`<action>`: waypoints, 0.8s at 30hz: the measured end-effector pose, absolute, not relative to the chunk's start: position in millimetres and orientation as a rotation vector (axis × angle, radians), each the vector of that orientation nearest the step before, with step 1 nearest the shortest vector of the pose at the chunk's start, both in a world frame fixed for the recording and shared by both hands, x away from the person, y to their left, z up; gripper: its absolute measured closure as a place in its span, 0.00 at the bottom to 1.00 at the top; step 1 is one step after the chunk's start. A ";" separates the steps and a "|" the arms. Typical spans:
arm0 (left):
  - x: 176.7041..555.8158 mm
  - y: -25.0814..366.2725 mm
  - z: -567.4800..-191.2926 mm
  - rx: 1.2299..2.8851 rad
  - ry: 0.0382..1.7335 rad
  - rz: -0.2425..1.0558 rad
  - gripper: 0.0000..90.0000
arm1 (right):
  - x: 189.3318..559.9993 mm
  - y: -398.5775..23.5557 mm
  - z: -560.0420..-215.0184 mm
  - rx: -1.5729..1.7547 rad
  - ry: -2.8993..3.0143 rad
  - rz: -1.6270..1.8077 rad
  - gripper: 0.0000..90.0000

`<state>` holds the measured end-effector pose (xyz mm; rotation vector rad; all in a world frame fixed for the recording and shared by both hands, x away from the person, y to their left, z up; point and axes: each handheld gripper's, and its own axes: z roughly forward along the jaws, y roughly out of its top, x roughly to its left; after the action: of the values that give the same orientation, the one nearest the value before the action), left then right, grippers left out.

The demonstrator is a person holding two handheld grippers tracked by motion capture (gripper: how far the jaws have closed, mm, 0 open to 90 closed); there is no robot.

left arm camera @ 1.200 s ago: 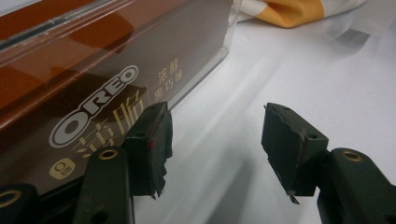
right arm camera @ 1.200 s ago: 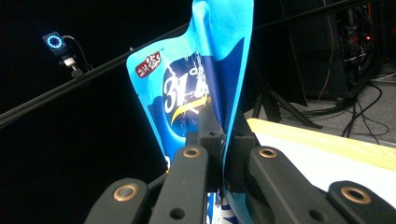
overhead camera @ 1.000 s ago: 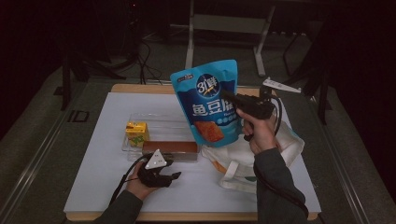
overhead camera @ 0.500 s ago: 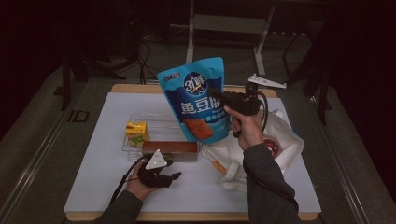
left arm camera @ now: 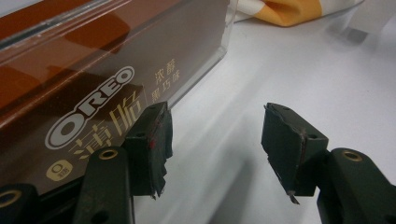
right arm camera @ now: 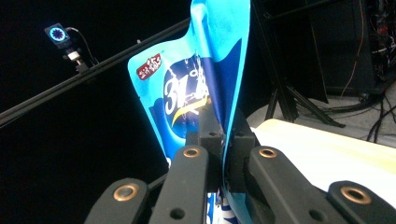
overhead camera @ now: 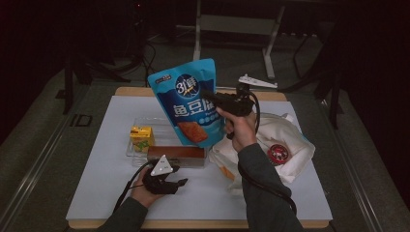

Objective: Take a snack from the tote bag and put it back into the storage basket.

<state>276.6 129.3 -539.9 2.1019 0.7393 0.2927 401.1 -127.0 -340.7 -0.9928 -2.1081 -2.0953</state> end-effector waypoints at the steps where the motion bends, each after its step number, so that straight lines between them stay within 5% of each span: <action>1: 276.6 129.3 -539.9 2.103 0.738 0.293 0.47 | 402.4 -124.7 -341.4 -0.996 -2.110 -2.087 0.98; 24: 276.2 129.4 -539.7 2.104 0.735 0.296 0.47 | 422.3 -92.2 -356.8 -1.060 -2.080 -2.039 0.98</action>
<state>276.2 129.4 -539.7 2.1035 0.7351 0.2957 422.3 -92.2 -356.8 -1.0604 -2.0799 -2.0385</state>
